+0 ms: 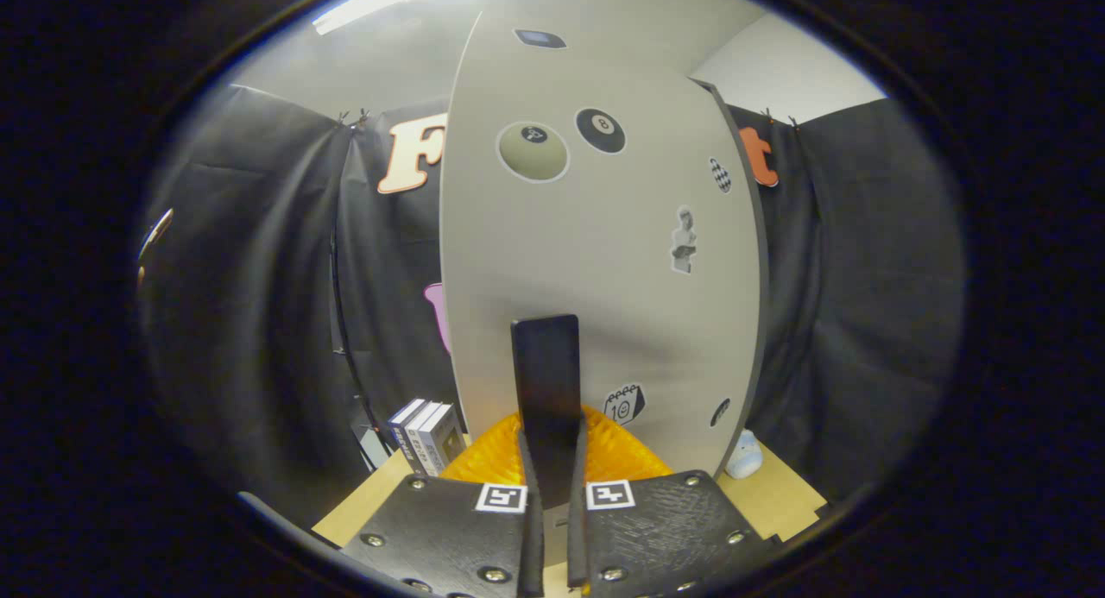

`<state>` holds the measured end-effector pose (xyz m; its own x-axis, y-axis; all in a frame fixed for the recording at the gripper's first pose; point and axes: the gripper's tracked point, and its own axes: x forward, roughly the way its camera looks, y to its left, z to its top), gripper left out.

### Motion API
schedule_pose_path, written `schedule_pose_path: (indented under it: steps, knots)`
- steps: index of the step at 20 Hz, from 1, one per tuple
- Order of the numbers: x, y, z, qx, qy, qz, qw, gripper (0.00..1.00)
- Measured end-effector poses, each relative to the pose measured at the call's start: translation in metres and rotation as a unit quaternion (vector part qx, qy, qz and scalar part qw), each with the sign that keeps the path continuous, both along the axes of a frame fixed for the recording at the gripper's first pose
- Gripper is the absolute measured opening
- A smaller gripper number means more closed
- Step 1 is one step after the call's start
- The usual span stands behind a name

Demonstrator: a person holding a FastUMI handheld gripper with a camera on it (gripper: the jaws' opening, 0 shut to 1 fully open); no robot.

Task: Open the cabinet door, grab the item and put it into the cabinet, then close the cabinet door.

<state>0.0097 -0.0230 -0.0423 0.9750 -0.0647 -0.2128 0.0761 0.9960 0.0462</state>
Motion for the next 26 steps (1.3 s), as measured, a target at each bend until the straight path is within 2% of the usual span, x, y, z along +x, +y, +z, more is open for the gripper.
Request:
schedule_pose_path:
  steps: [7, 10, 16, 26]
  knots:
    - [-0.03, -0.03, 0.005, 0.001, 0.01, -0.053, 0.999, 0.1]
    - [-0.042, -0.047, 0.006, 0.002, 0.015, -0.091, 0.996, 0.1]
    - [-0.072, -0.086, 0.011, 0.045, 0.016, -0.181, 0.982, 0.09]
    - [-0.083, -0.111, 0.003, 0.011, 0.024, -0.226, 0.974, 0.09]
